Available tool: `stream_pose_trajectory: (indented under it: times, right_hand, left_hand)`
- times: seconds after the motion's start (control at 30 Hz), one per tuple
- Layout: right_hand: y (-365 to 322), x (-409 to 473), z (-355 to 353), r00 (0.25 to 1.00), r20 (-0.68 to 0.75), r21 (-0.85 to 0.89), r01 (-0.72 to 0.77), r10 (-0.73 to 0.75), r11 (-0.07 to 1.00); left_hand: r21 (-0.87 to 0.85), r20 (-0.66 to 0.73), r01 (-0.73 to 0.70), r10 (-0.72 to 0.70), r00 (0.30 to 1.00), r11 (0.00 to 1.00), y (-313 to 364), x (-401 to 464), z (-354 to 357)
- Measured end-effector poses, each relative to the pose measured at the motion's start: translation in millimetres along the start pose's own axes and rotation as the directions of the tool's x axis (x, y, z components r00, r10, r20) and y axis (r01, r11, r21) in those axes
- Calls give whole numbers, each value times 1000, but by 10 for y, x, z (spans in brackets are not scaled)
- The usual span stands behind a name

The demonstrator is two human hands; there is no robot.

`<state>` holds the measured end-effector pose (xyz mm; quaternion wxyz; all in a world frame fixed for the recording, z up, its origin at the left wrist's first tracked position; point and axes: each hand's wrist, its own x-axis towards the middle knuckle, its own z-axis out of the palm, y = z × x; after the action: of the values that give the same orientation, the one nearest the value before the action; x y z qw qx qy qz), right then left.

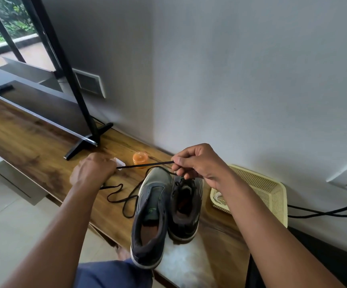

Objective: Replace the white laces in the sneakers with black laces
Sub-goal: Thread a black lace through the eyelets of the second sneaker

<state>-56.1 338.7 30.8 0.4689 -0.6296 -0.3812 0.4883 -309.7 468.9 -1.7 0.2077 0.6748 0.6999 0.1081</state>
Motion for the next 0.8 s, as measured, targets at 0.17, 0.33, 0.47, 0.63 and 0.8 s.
stream_pose_trajectory:
  times: [0.17,0.33,0.47,0.63,0.8]
  right_hand:
    - [34,25,33,1000,0,-11,-19,19,1000]
    - [77,61,286,999,31,-132,-5,9,991]
    - [116,121,394,998,-40,-165,-55,49,985]
    - [98,104,413,998,-28,-109,-62,59,992]
    - [156,110,340,984,-164,-552,-37,-65,833]
  left_hand:
    - [172,90,20,-36,995,985,-27,68,97]
    - [-433,207,-245,360,910,867,333,-161,168]
    - [-675,216,-342,618,755,654,547,-336,253]
    - [-607,89,-399,558,825,687,528,-313,256]
    - [-372,118,-414,485,867,831,449,-248,324]
